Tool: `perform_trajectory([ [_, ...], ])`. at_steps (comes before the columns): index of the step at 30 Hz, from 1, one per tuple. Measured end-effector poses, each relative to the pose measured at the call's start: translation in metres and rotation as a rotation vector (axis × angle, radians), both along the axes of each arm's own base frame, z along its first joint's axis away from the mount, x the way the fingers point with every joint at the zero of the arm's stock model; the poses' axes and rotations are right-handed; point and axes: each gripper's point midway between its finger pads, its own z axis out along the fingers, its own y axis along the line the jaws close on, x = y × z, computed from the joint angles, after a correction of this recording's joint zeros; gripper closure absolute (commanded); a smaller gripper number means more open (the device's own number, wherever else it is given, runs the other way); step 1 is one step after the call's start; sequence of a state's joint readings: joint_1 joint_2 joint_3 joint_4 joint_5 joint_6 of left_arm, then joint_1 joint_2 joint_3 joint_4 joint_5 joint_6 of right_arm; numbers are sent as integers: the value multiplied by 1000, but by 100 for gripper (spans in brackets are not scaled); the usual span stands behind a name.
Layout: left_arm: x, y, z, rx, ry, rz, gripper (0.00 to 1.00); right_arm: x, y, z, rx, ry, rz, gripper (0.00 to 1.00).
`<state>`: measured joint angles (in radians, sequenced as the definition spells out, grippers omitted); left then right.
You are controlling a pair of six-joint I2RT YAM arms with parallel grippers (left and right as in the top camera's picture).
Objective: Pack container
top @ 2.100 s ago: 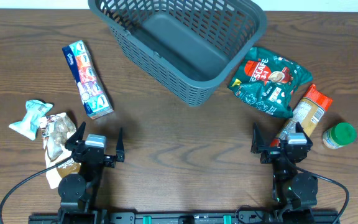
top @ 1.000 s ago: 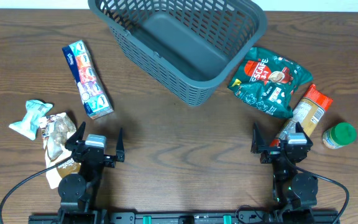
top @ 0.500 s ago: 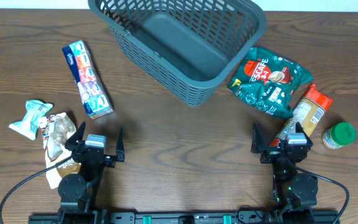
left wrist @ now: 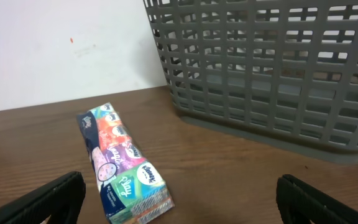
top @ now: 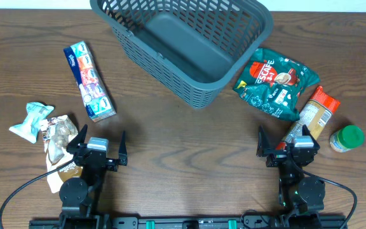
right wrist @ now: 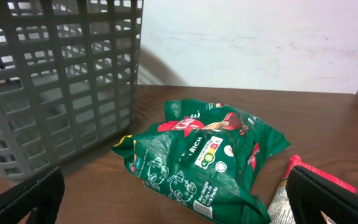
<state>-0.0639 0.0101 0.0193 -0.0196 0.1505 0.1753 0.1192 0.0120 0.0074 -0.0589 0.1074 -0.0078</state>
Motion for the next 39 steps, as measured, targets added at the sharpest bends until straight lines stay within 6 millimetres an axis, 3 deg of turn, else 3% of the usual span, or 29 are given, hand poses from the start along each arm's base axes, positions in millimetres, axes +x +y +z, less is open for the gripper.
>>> perform_trajectory([
  [17,0,0,0,0,-1,0,1,0,1,0,12,0,4,1],
  [29,-2,-1,3,-146,58,13,1,-3,12,-2,280,53,51,1],
  [31,-4,-1,11,-177,89,16,1,-7,14,1,300,88,55,1],
  [39,0,-1,79,-286,238,50,2,-26,21,29,324,289,73,1],
])
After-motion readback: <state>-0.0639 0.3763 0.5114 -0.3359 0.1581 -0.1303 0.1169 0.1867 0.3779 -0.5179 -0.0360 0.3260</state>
